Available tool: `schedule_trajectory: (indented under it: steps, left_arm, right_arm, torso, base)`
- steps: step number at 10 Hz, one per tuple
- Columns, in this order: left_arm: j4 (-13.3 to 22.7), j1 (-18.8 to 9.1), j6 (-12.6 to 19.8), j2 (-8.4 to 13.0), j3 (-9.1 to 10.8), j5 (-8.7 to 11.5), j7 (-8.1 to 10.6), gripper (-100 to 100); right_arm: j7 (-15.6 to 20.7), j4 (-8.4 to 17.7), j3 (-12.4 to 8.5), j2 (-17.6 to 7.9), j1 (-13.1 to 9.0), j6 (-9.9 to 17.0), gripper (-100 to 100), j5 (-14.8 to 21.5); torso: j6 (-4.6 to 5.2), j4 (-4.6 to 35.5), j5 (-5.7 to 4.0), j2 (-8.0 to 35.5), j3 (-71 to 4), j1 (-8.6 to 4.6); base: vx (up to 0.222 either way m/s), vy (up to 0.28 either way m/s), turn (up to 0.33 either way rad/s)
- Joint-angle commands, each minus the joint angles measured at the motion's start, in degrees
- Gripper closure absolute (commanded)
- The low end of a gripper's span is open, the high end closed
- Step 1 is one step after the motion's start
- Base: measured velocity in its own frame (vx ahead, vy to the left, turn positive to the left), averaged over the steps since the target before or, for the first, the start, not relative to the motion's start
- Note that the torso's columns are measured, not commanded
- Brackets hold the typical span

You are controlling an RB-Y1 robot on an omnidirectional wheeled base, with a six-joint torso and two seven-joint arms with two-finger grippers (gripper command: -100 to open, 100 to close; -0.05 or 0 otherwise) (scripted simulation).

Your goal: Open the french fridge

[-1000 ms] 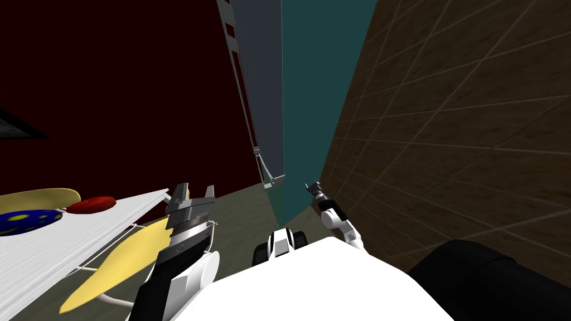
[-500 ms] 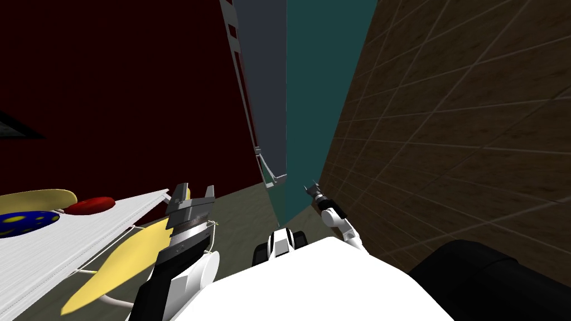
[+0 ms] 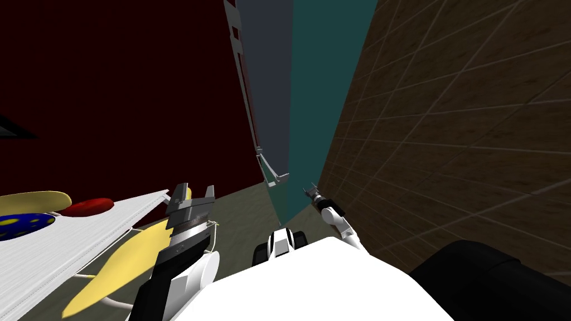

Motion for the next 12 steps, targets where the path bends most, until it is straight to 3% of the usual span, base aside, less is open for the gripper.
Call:
schedule_trajectory:
  steps: [1, 2, 4, 5, 6, 9, 11, 12]
  left_arm:
    - [0.0, 0.0, 0.0, 0.0, 0.0, 0.0, 0.0, 0]
    - [0.0, 0.0, 0.0, 0.0, 0.0, 0.0, 0.0, 0]
    - [0.0, 0.0, 0.0, 0.0, 0.0, 0.0, 0.0, 0]
    - [0.0, 0.0, 0.0, 0.0, 0.0, 0.0, 0.0, 0]
    - [0.0, 0.0, 0.0, 0.0, 0.0, 0.0, 0.0, 0]
    - [0.0, 0.0, 0.0, 0.0, 0.0, 0.0, 0.0, 0]
    - [0.0, 0.0, 0.0, 0.0, 0.0, 0.0, 0.0, 0]
    - [0.0, 0.0, 0.0, 0.0, 0.0, 0.0, 0.0, 0]
  right_arm:
    - [-1.41, 1.78, -0.31, -0.18, -0.8, 2.8, -100, -4.7]
    - [-2.71, 3.54, -0.62, -0.26, -1.61, 4.8, -100, -6.54]
    - [-2.71, 3.54, -0.62, -0.26, -1.61, 5.38, -100, -9.17]
    - [-3.95, 5.27, -0.96, -0.29, -2.4, 7.87, -100, -11.23]
    - [-3.95, 5.27, -0.96, -0.29, -2.4, 7.87, -100, -13.11]
    - [-6.23, 8.62, -1.73, -0.18, -3.94, 12.24, -100, -19.03]
    - [-6.23, 8.62, -1.73, -0.18, -3.94, 12.54, -100, -21.4]
    - [-7.27, 10.23, -2.16, 0.0, -4.69, 14.7, -100, -23.3]
  torso:
    - [0.01, 0.0, 0.01, 0.01, 0.01, 0.1]
    - [0.0, 0.01, 0.04, 0.02, 0.01, 0.15]
    - [0.0, 0.0, 0.05, -0.01, 0.0, 0.18]
    - [0.0, 0.0, 0.02, 0.0, 0.0, 0.06]
    - [0.01, 0.0, 0.02, 0.01, 0.01, 0.13]
    - [0.0, 0.01, 0.05, 0.03, 0.02, 0.16]
    - [0.0, 0.0, 0.03, -0.02, -0.01, 0.11]
    - [0.0, -0.01, 0.01, -0.02, -0.02, 0.04]
  base:
    - [-0.014, 0.053, -0.033]
    - [-0.009, 0.067, -0.042]
    - [-0.004, 0.05, -0.012]
    - [-0.005, 0.055, -0.034]
    - [-0.006, 0.056, -0.03]
    - [-0.008, 0.065, -0.033]
    - [0.005, 0.046, -0.007]
    - [0.014, 0.051, -0.027]
